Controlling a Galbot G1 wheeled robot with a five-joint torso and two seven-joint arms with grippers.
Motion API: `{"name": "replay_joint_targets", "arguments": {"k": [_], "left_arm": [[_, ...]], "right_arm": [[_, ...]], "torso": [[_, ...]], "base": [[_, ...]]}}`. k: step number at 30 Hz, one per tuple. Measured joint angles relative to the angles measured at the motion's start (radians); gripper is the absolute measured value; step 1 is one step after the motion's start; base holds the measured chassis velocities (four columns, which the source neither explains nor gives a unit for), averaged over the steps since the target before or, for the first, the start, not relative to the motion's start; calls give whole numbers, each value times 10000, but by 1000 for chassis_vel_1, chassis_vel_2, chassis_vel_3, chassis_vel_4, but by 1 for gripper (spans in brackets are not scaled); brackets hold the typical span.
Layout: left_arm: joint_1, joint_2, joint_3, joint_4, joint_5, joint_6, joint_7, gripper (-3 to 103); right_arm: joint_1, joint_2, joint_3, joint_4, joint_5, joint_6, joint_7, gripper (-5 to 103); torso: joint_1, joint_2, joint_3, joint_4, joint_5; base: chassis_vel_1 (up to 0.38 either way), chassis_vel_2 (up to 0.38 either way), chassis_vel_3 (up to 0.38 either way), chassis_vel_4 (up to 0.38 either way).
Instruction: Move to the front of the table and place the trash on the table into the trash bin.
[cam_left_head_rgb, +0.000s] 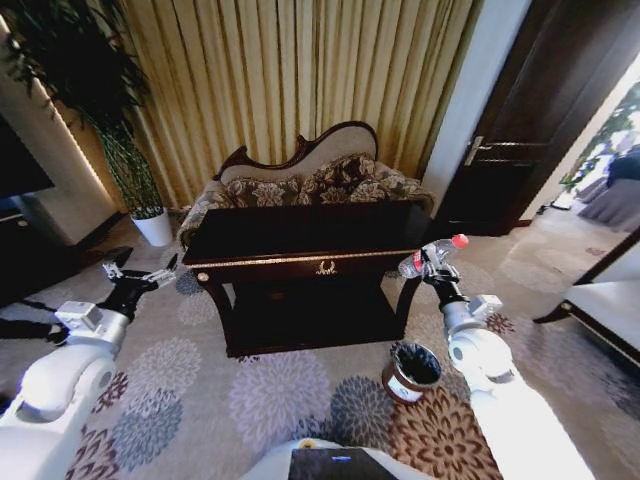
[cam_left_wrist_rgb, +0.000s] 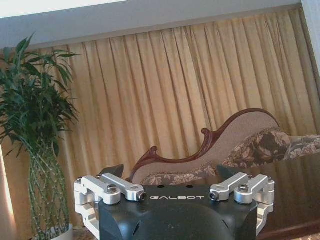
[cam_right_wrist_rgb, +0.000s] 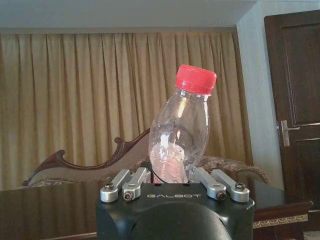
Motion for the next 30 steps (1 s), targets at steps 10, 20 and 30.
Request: {"name": "replay_joint_targets", "arguments": {"k": [10, 20, 30], "left_arm": [[32, -13, -8, -26, 44, -29, 10, 100], [87, -21, -42, 8, 40, -106, 11, 100], [65, -6, -46, 38, 33, -132, 26, 100]], "right_arm": [[38, 47, -54, -4, -54, -8, 0, 28], [68, 65, -114, -24, -57, -51, 1, 28], [79, 76, -109, -69, -30, -54, 0, 28]], "torso": [[-9, 6, -6, 2, 0], [-5, 3, -2, 1, 3], [-5, 4, -3, 0, 2]], "base": [[-65, 46, 72, -43], [0, 0, 0, 0], [-59, -52, 54, 53]]}}
